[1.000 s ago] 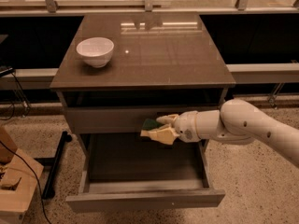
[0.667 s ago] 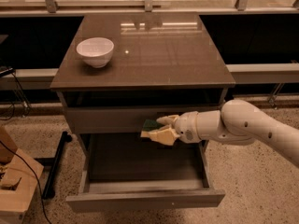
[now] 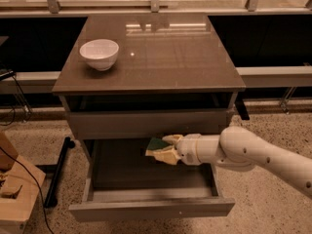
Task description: Place sponge into middle drawer
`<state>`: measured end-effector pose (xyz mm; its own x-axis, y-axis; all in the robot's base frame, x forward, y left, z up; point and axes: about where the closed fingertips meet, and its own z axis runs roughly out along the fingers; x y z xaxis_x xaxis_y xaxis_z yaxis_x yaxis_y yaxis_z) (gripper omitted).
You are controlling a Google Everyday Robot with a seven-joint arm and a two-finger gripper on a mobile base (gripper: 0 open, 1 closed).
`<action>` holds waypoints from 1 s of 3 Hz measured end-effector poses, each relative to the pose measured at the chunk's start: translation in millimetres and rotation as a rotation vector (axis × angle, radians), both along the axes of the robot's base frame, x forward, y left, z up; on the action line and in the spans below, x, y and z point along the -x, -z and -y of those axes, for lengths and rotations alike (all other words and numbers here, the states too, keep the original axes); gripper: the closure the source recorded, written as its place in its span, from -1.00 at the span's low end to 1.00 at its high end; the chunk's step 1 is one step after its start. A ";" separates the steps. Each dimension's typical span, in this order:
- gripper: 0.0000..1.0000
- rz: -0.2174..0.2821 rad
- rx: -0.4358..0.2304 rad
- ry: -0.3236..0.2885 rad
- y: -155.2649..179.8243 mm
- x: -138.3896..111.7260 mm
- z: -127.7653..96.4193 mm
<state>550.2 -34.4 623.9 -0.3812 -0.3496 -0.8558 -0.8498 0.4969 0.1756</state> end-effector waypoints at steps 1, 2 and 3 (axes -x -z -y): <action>1.00 -0.033 0.016 0.038 48.1 7.4 5.5; 1.00 -0.073 0.017 0.081 86.9 9.1 5.7; 0.67 -0.120 0.020 0.121 123.5 4.8 4.4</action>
Offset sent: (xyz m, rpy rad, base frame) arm -0.0103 -0.0106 -0.1382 -0.0215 0.1235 -0.1494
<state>545.3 -38.8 500.4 -0.5205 -0.3118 -0.7949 -0.7572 0.5988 0.2609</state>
